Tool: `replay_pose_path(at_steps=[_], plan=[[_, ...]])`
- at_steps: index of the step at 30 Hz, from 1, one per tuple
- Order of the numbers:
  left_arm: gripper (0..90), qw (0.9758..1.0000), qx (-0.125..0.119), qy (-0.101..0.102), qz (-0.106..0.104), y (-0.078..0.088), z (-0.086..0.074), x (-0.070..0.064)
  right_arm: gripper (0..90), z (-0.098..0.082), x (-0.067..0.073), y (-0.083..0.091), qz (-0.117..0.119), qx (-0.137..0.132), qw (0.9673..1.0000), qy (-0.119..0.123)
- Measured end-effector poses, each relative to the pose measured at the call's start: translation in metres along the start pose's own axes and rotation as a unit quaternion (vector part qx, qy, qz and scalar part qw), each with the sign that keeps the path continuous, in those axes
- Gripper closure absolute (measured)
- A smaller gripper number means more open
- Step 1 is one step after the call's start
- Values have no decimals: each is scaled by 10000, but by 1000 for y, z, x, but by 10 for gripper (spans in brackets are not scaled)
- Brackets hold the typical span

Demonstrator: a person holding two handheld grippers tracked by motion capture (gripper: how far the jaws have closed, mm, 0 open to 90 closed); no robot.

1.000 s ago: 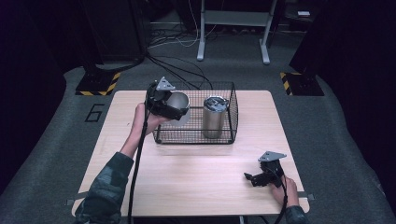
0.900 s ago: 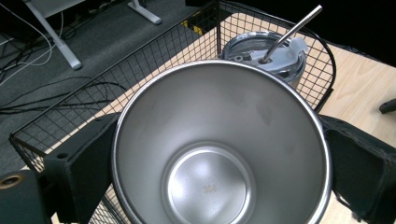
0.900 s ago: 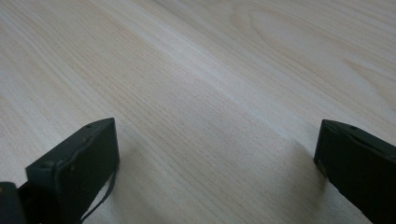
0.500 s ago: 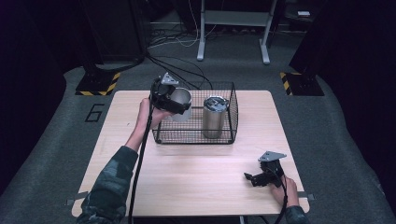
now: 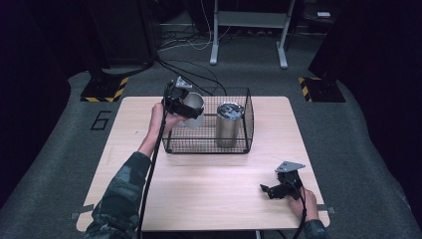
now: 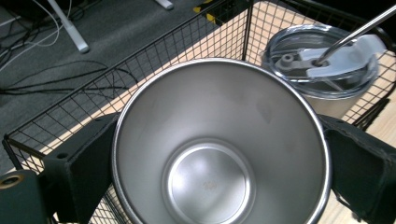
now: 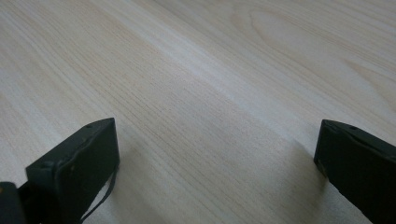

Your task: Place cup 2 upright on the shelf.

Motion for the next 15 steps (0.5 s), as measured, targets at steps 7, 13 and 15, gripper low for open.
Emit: replay_pose_path(at_steps=[7, 13, 15], plan=[[59, 9999, 79, 130, 71, -15, -1, 6, 0, 0, 0, 0, 3, 3, 10000, 8], [59, 9997, 128, 221, 54, -28, -2, 8, 0, 0, -1, 0, 16, 5, 10000, 63], [58, 9996, 152, 223, 73, -30, -3, 9, 0, 0, -1, 0, 18, 6, 10000, 70]])
Point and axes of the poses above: each handheld gripper's, and its own axes: y roughly backward along the jaws, z roughly out of its top, x roughly to its left, the point moved 1 cm from there along -y, roughly forward along the jaws, and after that the axes turned 13 degrees about -z, right-handed, at the moved point
